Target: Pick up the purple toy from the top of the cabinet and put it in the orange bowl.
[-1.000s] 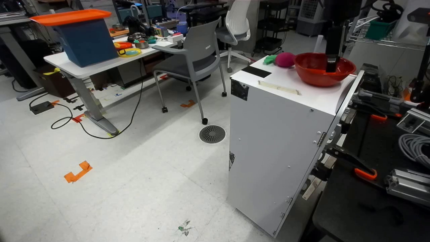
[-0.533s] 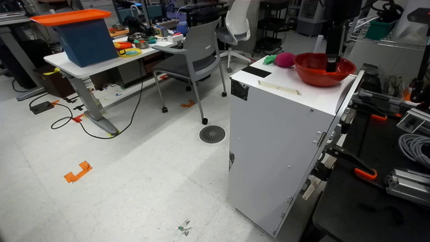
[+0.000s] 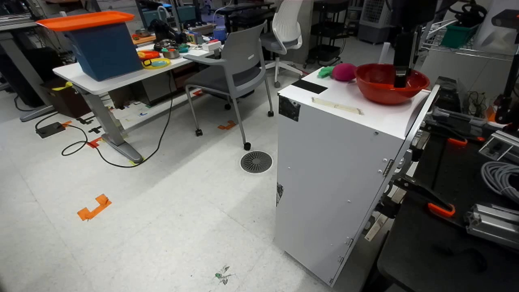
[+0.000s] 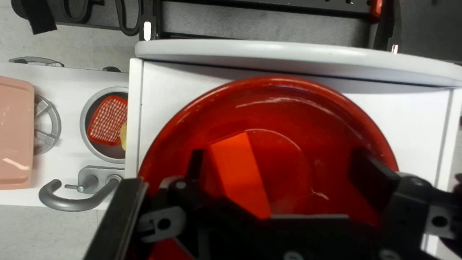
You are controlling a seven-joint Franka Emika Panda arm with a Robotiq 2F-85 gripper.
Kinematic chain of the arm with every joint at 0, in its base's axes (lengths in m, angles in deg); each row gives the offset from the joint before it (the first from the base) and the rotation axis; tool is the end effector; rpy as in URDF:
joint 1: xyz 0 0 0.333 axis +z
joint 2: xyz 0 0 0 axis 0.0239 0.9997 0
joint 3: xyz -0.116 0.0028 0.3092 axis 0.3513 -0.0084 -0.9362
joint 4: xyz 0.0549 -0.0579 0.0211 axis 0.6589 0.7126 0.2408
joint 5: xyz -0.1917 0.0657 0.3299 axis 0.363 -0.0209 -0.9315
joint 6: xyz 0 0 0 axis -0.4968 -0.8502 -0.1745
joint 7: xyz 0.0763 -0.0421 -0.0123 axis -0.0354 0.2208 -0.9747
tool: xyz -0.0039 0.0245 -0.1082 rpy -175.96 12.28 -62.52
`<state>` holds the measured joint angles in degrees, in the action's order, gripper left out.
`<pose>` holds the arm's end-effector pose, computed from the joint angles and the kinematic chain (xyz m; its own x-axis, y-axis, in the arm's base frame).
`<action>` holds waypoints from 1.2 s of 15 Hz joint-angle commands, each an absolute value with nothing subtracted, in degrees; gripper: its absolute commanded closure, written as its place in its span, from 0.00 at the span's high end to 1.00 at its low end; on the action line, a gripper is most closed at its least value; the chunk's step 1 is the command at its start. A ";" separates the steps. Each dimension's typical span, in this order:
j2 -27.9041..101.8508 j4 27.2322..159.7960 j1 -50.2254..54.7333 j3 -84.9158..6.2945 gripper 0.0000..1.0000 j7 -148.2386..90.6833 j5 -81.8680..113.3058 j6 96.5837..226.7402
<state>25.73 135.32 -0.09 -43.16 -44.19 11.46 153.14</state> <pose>0.4803 -0.0123 0.2923 0.9632 0.1479 -0.2246 0.1383 -0.9887 -0.0581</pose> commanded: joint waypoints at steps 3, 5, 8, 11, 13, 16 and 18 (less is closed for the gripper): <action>27.23 134.38 -0.83 -42.94 1.00 -47.70 7.99 153.49; 27.59 134.21 -0.98 -42.92 1.00 -47.95 7.67 153.36; 27.85 134.25 -1.21 -42.87 1.00 -48.18 7.05 153.28; 27.79 134.31 -1.43 -42.80 1.00 -48.06 7.05 153.21; 27.75 134.30 -1.54 -42.79 0.85 -47.92 7.12 153.14; 27.66 134.31 -1.61 -42.76 0.62 -47.71 7.28 153.05; 27.53 134.39 -1.61 -42.73 0.45 -47.61 7.36 153.04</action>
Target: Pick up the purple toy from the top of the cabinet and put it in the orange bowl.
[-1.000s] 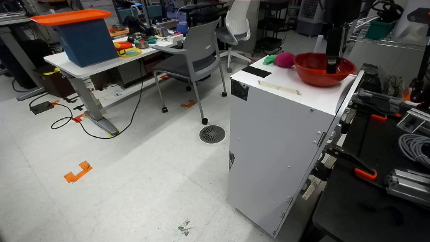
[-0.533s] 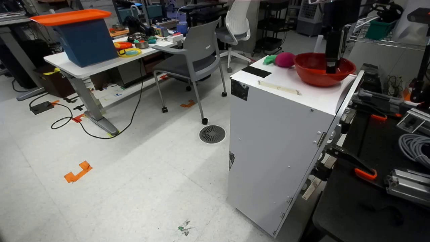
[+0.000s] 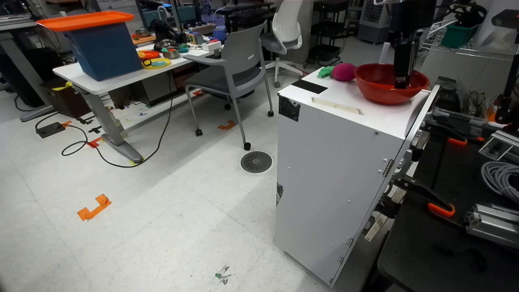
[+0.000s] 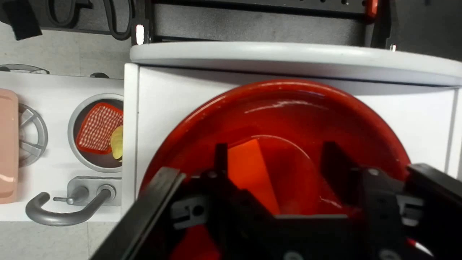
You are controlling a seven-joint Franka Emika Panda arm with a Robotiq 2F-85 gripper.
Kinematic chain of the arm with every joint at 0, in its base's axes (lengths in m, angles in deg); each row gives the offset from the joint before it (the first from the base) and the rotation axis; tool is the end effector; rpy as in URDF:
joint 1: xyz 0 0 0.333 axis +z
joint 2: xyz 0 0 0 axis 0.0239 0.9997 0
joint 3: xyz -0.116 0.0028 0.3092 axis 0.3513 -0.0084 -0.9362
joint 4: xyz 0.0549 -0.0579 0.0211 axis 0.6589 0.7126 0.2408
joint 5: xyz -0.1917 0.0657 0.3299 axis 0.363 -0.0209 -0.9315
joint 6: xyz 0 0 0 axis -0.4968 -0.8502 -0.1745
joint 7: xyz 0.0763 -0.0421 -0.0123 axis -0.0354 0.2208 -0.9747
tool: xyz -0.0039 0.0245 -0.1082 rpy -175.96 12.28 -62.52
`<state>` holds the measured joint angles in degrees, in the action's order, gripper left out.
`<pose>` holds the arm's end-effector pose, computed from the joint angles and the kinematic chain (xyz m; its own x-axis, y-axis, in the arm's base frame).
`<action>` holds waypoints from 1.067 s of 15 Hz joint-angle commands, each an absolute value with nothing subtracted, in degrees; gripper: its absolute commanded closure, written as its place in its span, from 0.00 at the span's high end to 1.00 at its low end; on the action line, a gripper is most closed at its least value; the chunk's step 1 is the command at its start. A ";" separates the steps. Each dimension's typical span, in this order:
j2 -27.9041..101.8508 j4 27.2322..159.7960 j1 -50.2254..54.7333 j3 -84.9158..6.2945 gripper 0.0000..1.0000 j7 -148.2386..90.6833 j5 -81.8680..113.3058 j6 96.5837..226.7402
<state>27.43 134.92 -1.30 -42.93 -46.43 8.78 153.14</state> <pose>0.4811 -0.0227 0.2806 0.9619 0.1349 -0.2379 0.1139 -0.9885 -0.0999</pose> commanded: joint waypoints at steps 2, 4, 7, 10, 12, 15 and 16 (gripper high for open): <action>27.51 134.42 -1.61 -42.70 0.31 -47.56 7.41 153.03; 27.56 134.45 -1.60 -42.69 0.15 -47.57 7.39 153.08; 27.45 134.57 -1.60 -42.67 0.00 -47.48 7.39 153.18; 27.16 134.78 -1.59 -42.64 0.00 -47.30 7.47 153.21; 26.65 135.12 -1.60 -42.57 0.00 -47.00 7.56 153.28; 25.48 135.82 -1.59 -42.34 0.00 -46.18 7.89 153.34; 24.96 136.09 -1.58 -42.22 0.00 -45.78 8.05 153.29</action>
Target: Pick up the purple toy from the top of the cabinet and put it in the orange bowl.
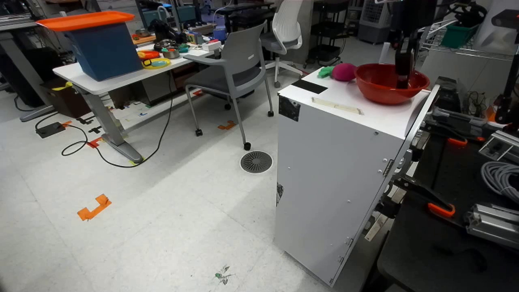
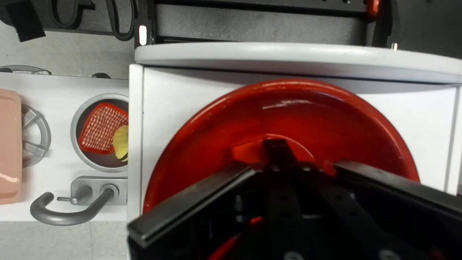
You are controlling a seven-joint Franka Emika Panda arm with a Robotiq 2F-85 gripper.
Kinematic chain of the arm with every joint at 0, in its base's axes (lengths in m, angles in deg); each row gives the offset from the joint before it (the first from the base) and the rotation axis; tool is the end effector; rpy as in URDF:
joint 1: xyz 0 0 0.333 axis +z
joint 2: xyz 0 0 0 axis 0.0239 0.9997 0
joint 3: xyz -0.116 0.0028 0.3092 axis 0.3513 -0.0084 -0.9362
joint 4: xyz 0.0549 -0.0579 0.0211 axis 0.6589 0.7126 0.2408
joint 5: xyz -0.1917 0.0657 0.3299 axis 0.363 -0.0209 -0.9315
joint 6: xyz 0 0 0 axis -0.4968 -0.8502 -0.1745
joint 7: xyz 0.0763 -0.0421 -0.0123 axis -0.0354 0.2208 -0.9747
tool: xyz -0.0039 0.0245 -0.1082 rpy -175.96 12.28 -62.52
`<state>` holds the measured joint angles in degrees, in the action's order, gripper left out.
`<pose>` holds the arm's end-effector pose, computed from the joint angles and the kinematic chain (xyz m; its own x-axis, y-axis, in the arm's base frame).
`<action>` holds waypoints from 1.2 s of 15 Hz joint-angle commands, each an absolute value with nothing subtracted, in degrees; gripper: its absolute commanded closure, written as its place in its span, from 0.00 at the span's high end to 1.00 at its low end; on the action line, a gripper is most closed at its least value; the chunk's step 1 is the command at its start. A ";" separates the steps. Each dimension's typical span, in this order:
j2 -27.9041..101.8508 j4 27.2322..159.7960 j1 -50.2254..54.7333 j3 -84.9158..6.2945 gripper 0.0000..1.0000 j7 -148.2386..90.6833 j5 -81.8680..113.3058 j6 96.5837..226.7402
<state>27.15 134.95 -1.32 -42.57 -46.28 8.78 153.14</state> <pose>0.4810 -0.0259 0.2828 0.9640 0.1257 -0.2341 0.1053 -0.9896 -0.0978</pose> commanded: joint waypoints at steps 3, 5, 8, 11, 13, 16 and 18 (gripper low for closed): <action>23.55 136.86 -1.51 -41.87 0.00 -44.59 8.38 153.59; 22.77 137.24 -1.50 -41.67 0.00 -43.90 8.45 153.64; 21.86 137.83 -1.50 -41.43 0.00 -43.33 8.35 153.68; 21.83 137.98 -1.56 -41.17 0.27 -43.78 8.41 153.80; 22.28 137.84 -1.71 -40.91 0.40 -43.88 8.49 154.06; 23.27 137.09 -1.97 -40.47 0.61 -44.60 8.16 153.92; 23.73 136.67 -2.09 -40.21 0.76 -44.57 8.23 153.63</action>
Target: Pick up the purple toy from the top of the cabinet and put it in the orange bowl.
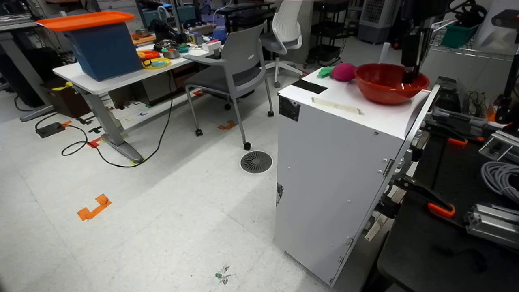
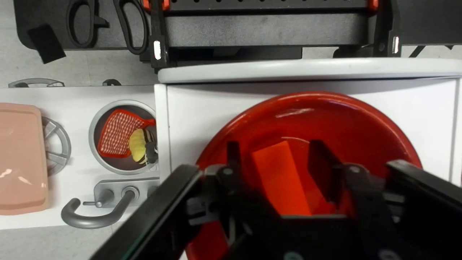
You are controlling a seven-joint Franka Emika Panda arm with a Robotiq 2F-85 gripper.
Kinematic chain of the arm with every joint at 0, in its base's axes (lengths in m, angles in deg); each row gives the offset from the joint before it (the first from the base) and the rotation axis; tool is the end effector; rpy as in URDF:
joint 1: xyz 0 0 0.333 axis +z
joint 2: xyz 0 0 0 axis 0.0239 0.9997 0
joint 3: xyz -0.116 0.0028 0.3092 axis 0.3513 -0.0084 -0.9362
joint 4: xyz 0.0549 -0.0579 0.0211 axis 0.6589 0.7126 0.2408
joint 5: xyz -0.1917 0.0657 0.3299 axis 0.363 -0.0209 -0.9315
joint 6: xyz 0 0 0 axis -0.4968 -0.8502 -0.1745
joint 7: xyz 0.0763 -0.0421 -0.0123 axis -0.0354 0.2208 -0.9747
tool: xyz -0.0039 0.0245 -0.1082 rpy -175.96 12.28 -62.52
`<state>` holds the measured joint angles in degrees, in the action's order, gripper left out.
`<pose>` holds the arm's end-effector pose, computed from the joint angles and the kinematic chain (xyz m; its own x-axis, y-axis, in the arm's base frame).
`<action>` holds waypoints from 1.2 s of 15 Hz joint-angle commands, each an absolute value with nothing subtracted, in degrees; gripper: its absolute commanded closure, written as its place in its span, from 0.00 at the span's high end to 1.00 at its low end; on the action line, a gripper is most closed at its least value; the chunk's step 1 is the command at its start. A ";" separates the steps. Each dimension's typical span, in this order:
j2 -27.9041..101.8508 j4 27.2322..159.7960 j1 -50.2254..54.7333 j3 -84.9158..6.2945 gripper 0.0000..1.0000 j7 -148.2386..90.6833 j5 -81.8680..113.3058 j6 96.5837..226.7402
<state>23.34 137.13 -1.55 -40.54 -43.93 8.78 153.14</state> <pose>0.4686 -0.0438 0.3005 0.9765 0.0460 -0.2106 0.0289 -0.9961 -0.0837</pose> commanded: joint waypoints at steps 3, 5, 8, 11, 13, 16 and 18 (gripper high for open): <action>24.34 136.48 -2.37 -39.93 0.99 -44.93 7.78 153.50; 24.73 136.36 -2.49 -39.83 1.00 -45.07 7.63 153.41; 25.23 136.08 -2.70 -39.77 1.00 -45.18 7.60 153.25; 25.60 135.61 -2.85 -39.80 1.00 -45.17 7.69 152.99; 26.04 135.00 -2.96 -39.83 1.00 -45.26 7.69 152.76; 26.81 133.67 -3.00 -39.90 1.00 -45.24 8.00 152.57; 27.06 132.60 -2.81 -40.05 1.00 -44.90 8.68 152.44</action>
<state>26.11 134.96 -2.60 -39.94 -44.10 8.78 153.14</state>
